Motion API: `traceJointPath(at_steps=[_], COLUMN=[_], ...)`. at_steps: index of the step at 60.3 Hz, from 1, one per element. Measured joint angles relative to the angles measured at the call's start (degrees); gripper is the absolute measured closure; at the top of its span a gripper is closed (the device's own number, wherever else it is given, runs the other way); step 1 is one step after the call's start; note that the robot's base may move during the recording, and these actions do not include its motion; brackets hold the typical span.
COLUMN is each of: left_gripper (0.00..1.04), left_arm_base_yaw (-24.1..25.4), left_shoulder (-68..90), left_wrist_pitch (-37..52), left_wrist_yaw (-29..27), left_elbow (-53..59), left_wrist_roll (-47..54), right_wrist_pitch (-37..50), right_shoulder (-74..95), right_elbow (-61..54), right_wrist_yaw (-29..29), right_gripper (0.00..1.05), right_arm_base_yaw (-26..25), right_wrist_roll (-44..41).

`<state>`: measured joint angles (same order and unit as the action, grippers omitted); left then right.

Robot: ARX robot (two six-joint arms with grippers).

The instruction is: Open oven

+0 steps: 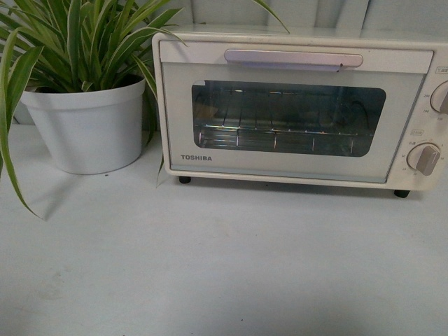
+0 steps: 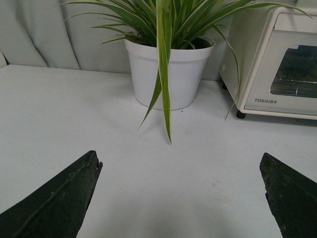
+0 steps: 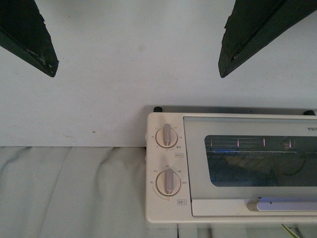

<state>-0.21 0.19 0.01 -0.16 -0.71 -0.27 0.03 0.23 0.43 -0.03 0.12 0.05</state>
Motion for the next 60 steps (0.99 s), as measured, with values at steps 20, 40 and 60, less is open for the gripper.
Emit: traceJointPath(at_steps=[20, 40, 60], left_gripper=[0.06, 0.06, 0.06], left_arm_base_yaw=[0.0, 0.0, -9.3], left_shoulder=[0.0, 0.0, 11.0], left_wrist_pitch=[0.0, 0.0, 1.0], left_wrist_yaw=[0.0, 0.0, -20.0], left_elbow=[0.0, 0.0, -1.4], left_wrist_roll=[0.0, 0.0, -15.0], right_wrist_pitch=[0.0, 0.0, 0.0], right_shoulder=[0.0, 0.0, 0.0], right_elbow=[0.0, 0.0, 0.0], right_wrist_yaw=[0.0, 0.0, 0.0], right_gripper=[0.09, 0.09, 0.09], right_arm_base_yaw=[0.0, 0.0, 0.0], right_wrist_roll=[0.0, 0.0, 0.0])
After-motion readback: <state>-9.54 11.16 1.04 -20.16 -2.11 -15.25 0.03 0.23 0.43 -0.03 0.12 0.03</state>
